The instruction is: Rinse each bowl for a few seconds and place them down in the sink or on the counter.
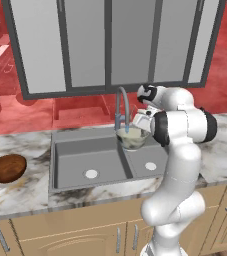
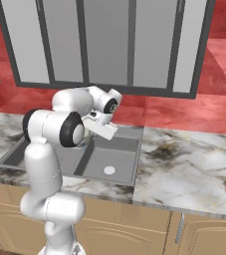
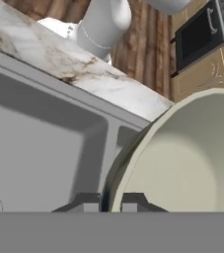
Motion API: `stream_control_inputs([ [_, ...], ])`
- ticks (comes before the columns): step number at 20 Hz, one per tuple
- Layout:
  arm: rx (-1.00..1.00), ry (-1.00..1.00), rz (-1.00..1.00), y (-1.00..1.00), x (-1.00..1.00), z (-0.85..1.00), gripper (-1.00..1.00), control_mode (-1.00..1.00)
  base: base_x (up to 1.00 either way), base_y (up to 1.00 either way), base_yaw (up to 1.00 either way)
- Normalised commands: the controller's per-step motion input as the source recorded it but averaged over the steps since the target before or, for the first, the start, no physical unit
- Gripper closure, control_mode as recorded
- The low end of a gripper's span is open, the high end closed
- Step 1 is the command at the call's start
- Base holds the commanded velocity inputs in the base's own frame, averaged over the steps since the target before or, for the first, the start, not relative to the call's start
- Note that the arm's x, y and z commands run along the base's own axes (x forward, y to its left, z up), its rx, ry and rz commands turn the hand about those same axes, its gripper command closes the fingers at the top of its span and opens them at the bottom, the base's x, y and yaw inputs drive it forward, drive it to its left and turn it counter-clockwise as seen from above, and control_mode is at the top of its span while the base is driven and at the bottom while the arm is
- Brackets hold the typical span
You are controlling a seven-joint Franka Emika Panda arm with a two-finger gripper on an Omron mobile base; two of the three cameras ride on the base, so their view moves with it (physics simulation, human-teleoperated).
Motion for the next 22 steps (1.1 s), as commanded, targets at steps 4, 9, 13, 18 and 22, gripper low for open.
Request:
stream_control_inputs([
  [4, 0.05, 0.0, 0.08, 0.05, 0.21, -0.06, 1.0, -1.0, 0.0, 0.0, 0.0],
  [9, 0.04, -0.02, 0.08, 0.01, 0.15, -0.04, 1.0, -1.0, 0.0, 0.0, 0.0],
  [13, 0.04, -0.04, 0.07, 0.0, 0.12, -0.05, 1.0, -1.0, 0.0, 0.0, 0.0],
  [18, 0.01, -0.02, 0.08, -0.13, -0.08, -0.04, 1.0, -1.0, 0.0, 0.0, 0.0],
  [22, 0.0, -0.06, 0.09, -0.31, -0.26, 0.0, 1.0, -1.0, 0.0, 0.0, 0.0],
])
